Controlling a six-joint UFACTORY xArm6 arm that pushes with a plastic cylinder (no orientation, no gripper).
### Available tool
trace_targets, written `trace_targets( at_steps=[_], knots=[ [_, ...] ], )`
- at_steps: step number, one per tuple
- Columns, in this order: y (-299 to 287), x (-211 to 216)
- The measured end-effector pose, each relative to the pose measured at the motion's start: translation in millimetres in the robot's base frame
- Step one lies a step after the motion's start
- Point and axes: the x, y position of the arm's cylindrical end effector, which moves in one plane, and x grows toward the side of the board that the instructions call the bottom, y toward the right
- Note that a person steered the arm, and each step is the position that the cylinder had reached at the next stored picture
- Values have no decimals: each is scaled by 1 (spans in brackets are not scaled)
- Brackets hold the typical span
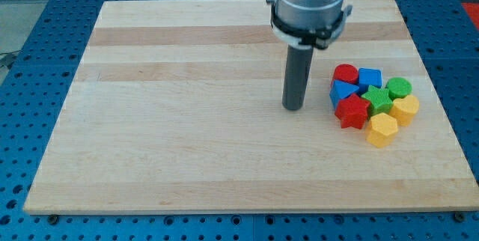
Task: Push the yellow hexagon towards center right
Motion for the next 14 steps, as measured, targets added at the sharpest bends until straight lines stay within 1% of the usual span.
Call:
trace_targets(
  at_steps=[1, 2, 3, 4, 6, 7, 8, 9, 10, 11, 13, 14],
  knots=[
    [16, 57],
    [86, 84],
    [102, 84],
    [113, 70],
    [112, 75],
    [109, 93],
    [85, 92],
    [82, 91],
    [94, 65],
    [104, 53],
    [127, 51],
    [136, 22]
  ],
)
